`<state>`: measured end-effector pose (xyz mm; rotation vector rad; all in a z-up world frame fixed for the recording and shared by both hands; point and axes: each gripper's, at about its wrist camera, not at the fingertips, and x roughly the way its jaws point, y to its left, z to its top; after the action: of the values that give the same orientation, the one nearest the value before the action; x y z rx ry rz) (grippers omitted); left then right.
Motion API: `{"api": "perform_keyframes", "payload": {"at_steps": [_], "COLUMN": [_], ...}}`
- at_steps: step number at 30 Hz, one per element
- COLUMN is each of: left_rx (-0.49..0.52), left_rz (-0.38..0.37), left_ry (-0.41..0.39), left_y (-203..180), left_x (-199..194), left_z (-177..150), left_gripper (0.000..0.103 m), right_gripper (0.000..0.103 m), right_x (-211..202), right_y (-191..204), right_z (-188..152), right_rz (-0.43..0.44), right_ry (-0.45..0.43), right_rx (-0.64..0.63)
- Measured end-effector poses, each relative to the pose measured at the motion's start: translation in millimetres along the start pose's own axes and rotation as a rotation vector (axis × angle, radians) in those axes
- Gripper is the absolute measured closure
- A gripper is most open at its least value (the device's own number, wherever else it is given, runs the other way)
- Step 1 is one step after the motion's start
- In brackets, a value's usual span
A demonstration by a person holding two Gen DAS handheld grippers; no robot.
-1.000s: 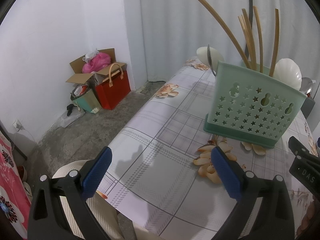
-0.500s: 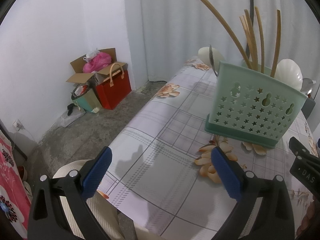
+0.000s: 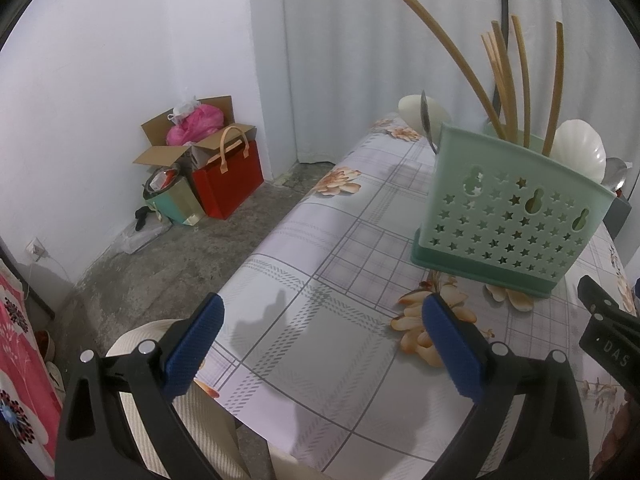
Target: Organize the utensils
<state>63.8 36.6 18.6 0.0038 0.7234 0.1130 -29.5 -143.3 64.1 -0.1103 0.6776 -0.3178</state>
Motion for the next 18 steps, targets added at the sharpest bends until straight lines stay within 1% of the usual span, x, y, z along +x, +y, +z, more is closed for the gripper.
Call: {"api": "perform_keyframes", "payload": {"at_steps": [18], "left_rx": [0.000], "left_rz": [-0.001], "left_ry": [0.001], "left_y": [0.7], "left_x": [0.2], "left_z": [0.5], "left_gripper": [0.006], "right_gripper": [0.008], "right_x": [0.8], "right_y": [1.2], "right_z": [0.2], "right_rz": [0.006], "right_ry": [0.005], "right_rx": [0.001]}}
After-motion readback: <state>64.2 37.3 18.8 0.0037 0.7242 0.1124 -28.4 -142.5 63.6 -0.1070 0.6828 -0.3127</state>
